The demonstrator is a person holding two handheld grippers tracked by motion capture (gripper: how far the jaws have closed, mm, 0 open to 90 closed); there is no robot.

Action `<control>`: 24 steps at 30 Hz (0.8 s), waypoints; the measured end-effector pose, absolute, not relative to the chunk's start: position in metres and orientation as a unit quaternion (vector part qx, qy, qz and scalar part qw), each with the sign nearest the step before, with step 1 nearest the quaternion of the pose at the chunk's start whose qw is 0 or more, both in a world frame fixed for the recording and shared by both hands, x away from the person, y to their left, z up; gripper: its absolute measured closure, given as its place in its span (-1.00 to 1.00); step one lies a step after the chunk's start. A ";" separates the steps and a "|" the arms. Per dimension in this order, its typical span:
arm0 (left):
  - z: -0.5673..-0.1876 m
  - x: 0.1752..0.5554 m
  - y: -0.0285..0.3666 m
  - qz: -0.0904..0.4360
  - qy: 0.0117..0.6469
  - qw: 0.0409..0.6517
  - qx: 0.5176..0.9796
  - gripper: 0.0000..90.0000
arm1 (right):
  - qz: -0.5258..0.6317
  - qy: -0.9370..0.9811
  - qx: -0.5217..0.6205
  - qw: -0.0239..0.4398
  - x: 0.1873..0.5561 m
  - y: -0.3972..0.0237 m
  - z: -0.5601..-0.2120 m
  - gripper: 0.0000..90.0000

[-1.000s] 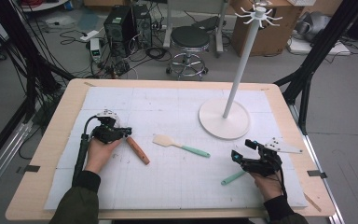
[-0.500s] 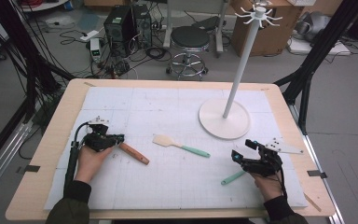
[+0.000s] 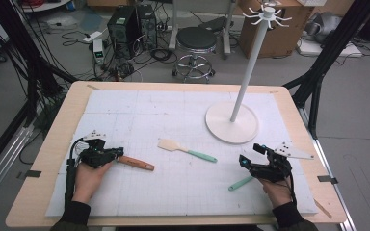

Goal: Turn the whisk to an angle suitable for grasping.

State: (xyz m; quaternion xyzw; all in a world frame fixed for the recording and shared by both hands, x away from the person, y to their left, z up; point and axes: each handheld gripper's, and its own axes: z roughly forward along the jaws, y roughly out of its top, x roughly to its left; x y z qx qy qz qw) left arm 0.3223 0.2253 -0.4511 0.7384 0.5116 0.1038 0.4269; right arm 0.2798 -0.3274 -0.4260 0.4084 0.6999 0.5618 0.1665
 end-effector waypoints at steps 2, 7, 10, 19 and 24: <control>-0.451 0.320 0.224 0.101 0.511 0.426 0.740 1.00 | 0.563 0.699 0.408 0.169 0.280 -0.328 -0.426 -0.68; -0.452 0.312 0.223 0.097 0.510 0.428 0.740 1.00 | 0.564 0.698 0.408 0.166 0.279 -0.328 -0.425 -0.68; -0.452 0.309 0.222 0.097 0.516 0.429 0.736 1.00 | 0.564 0.699 0.407 0.167 0.279 -0.328 -0.425 -0.68; -0.453 0.296 0.216 0.096 0.527 0.424 0.730 1.00 | 0.564 0.699 0.407 0.166 0.279 -0.328 -0.424 -0.68; -0.453 0.292 0.203 0.111 0.529 0.413 0.733 1.00 | 0.562 0.701 0.406 0.167 0.279 -0.326 -0.424 -0.68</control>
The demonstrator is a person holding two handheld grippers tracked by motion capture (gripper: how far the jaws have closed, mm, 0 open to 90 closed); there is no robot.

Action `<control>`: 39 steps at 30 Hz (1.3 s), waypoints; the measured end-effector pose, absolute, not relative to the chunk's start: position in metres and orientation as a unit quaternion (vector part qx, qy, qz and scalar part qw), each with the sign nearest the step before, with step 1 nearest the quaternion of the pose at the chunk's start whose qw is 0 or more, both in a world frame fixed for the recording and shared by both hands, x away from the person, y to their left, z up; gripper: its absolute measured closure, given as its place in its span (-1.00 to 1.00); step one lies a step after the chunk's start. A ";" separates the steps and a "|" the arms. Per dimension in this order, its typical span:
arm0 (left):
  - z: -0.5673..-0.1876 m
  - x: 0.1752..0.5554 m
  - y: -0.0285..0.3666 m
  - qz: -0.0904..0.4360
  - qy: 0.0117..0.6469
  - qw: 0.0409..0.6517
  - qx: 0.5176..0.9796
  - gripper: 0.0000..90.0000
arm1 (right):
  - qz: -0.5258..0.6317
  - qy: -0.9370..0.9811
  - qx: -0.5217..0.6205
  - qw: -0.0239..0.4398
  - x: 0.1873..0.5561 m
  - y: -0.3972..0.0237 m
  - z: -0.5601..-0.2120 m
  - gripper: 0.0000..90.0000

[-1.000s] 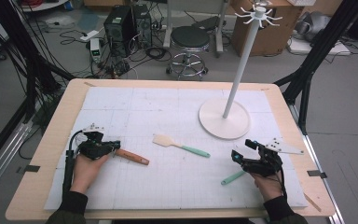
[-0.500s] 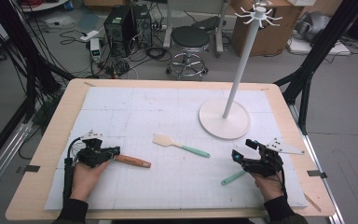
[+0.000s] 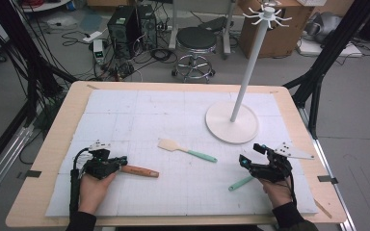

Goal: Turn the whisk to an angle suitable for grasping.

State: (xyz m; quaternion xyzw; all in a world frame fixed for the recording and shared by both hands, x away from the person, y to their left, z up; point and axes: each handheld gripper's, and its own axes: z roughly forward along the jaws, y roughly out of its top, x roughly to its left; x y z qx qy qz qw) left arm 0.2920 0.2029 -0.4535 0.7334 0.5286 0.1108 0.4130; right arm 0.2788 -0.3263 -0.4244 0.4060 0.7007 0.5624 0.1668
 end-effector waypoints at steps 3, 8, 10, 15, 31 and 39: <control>-0.453 0.291 0.200 0.108 0.527 0.417 0.733 1.00 | 0.564 0.700 0.405 0.168 0.278 -0.327 -0.423 -0.68; -0.447 0.287 0.208 0.107 0.528 0.435 0.721 1.00 | 0.566 0.698 0.405 0.168 0.278 -0.328 -0.423 -0.68; -0.444 0.282 0.218 0.100 0.529 0.445 0.716 1.00 | 0.567 0.697 0.404 0.169 0.278 -0.328 -0.423 -0.68; -0.444 0.275 0.227 0.093 0.526 0.449 0.717 1.00 | 0.568 0.697 0.404 0.169 0.278 -0.328 -0.423 -0.68; -0.446 0.269 0.222 0.050 0.510 0.441 0.737 1.00 | 0.568 0.696 0.405 0.170 0.278 -0.328 -0.422 -0.68; -0.444 0.278 0.204 0.041 0.498 0.444 0.743 1.00 | 0.569 0.695 0.406 0.169 0.278 -0.328 -0.422 -0.68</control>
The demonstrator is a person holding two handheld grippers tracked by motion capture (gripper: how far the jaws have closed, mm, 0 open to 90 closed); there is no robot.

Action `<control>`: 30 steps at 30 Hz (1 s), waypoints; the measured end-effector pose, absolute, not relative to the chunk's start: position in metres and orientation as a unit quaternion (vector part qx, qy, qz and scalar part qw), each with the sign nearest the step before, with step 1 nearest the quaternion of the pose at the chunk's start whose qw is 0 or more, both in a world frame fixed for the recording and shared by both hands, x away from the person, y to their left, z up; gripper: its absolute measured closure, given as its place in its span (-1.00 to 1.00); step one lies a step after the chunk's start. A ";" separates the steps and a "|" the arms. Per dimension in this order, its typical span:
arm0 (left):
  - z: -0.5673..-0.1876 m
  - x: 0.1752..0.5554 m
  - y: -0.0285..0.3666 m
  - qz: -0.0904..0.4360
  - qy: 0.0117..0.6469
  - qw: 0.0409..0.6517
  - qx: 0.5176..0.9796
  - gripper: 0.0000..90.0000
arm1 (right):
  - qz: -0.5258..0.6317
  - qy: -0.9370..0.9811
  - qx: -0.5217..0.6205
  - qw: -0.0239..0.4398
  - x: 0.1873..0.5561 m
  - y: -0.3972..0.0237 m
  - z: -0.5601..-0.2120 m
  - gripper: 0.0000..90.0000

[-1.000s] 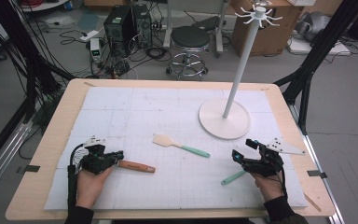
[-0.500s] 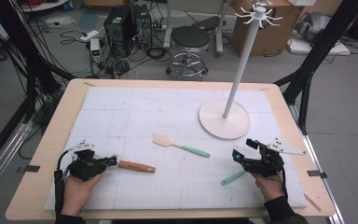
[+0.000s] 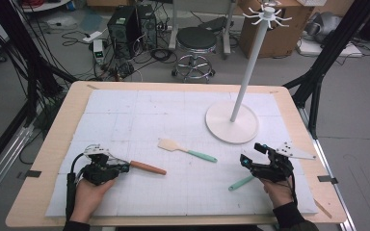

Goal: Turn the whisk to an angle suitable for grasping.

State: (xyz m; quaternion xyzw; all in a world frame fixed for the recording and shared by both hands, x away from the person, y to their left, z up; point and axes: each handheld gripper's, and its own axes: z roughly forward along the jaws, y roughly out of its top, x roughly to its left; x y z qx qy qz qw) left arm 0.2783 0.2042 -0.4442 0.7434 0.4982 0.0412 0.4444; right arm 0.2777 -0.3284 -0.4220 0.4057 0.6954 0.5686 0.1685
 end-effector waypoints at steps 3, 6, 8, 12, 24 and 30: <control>-0.443 0.280 0.206 0.046 0.500 0.443 0.742 0.99 | 0.569 0.696 0.404 0.171 0.278 -0.329 -0.422 -0.68; -0.443 0.284 0.216 0.049 0.509 0.454 0.730 0.99 | 0.569 0.696 0.404 0.171 0.278 -0.330 -0.422 -0.68; -0.445 0.290 0.220 0.042 0.511 0.460 0.725 0.99 | 0.567 0.698 0.404 0.168 0.278 -0.329 -0.423 -0.68; -0.446 0.297 0.219 0.042 0.499 0.465 0.730 0.99 | 0.566 0.697 0.404 0.172 0.278 -0.328 -0.422 -0.68; -0.432 0.314 0.206 0.055 0.474 0.433 0.764 0.99 | 0.566 0.698 0.406 0.169 0.279 -0.329 -0.423 -0.68; -0.438 0.313 0.207 0.057 0.478 0.433 0.762 0.99 | 0.566 0.697 0.406 0.170 0.279 -0.330 -0.423 -0.68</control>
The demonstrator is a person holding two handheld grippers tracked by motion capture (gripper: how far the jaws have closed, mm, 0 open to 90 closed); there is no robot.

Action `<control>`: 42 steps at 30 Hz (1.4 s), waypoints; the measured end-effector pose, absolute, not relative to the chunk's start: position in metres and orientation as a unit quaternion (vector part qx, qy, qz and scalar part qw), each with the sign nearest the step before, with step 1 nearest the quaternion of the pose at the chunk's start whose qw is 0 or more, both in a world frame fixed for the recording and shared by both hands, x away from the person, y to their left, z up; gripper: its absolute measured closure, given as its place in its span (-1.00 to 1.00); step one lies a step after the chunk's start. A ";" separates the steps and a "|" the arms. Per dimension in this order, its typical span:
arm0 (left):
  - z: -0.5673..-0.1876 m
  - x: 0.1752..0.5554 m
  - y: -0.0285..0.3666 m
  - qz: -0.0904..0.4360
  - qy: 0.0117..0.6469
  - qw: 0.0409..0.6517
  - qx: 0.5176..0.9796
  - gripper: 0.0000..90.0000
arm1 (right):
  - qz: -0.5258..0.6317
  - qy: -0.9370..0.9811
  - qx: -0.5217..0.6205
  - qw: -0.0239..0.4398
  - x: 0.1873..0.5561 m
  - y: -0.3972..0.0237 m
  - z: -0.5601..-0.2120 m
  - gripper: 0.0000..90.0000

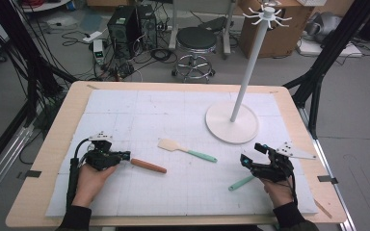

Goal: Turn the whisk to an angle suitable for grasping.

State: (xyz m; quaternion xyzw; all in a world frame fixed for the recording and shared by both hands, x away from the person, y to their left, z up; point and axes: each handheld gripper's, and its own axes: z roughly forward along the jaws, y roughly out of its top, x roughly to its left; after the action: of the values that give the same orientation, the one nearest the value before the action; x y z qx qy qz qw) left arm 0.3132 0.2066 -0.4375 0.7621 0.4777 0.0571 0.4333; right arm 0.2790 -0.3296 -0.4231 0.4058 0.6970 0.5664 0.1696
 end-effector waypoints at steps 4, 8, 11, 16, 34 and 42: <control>-0.438 0.306 0.203 0.063 0.480 0.431 0.762 0.99 | 0.568 0.697 0.404 0.169 0.278 -0.330 -0.423 -0.68; -0.442 0.299 0.206 0.062 0.484 0.425 0.762 0.99 | 0.569 0.697 0.403 0.170 0.278 -0.330 -0.422 -0.68; -0.443 0.293 0.210 0.063 0.489 0.431 0.756 0.99 | 0.569 0.696 0.403 0.171 0.278 -0.330 -0.422 -0.68; -0.441 0.285 0.217 0.054 0.493 0.443 0.747 0.98 | 0.568 0.696 0.406 0.168 0.278 -0.329 -0.422 -0.68; -0.436 0.285 0.233 0.010 0.483 0.486 0.728 0.99 | 0.567 0.697 0.405 0.169 0.278 -0.329 -0.423 -0.68; -0.442 0.285 0.222 0.000 0.474 0.467 0.747 0.99 | 0.566 0.698 0.405 0.169 0.278 -0.329 -0.423 -0.68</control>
State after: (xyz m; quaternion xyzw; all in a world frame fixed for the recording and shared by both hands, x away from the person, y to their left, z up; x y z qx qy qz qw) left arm 0.2849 0.2223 -0.4419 0.7467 0.4737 -0.0004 0.4669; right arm 0.2779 -0.3289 -0.4225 0.4050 0.6977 0.5662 0.1691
